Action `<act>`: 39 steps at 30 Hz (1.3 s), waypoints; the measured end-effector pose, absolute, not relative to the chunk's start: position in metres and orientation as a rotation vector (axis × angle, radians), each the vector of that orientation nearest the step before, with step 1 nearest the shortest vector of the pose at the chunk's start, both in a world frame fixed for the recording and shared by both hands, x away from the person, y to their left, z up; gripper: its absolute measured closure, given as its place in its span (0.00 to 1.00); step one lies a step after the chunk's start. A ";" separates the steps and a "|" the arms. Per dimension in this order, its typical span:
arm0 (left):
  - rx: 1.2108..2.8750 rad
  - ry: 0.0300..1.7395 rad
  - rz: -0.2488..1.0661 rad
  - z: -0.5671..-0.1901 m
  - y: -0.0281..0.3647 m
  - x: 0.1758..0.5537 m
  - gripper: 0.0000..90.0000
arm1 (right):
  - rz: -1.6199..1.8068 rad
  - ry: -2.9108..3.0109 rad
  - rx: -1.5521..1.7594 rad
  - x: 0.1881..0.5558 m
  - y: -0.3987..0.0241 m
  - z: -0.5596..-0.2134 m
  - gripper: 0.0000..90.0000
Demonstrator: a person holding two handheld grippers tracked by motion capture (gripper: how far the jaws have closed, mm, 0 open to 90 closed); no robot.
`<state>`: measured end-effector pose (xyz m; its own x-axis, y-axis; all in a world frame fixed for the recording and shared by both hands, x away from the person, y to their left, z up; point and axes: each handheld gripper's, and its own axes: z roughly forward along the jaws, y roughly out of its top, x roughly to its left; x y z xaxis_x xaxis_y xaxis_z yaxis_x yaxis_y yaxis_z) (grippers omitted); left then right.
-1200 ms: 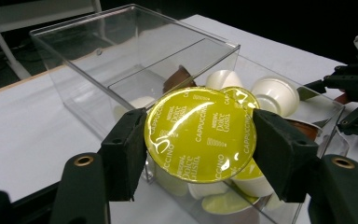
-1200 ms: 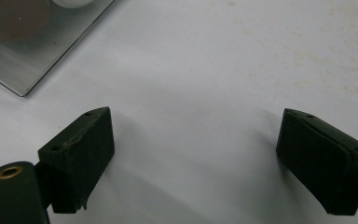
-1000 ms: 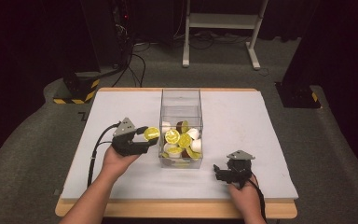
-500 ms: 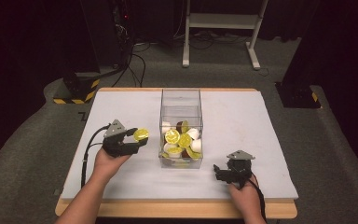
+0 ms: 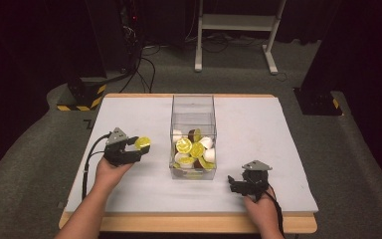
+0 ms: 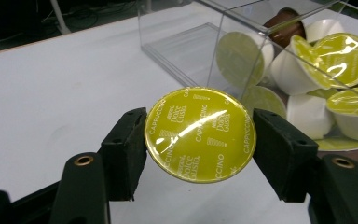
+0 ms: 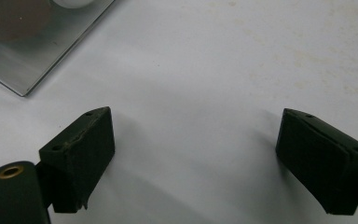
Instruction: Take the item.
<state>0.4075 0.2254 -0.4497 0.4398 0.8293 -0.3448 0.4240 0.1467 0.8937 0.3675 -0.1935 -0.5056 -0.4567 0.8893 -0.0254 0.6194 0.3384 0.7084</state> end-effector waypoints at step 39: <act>1.490 1.316 0.467 -0.494 0.224 0.471 0.42 | 0.895 2.198 1.325 0.367 -0.193 -0.506 0.13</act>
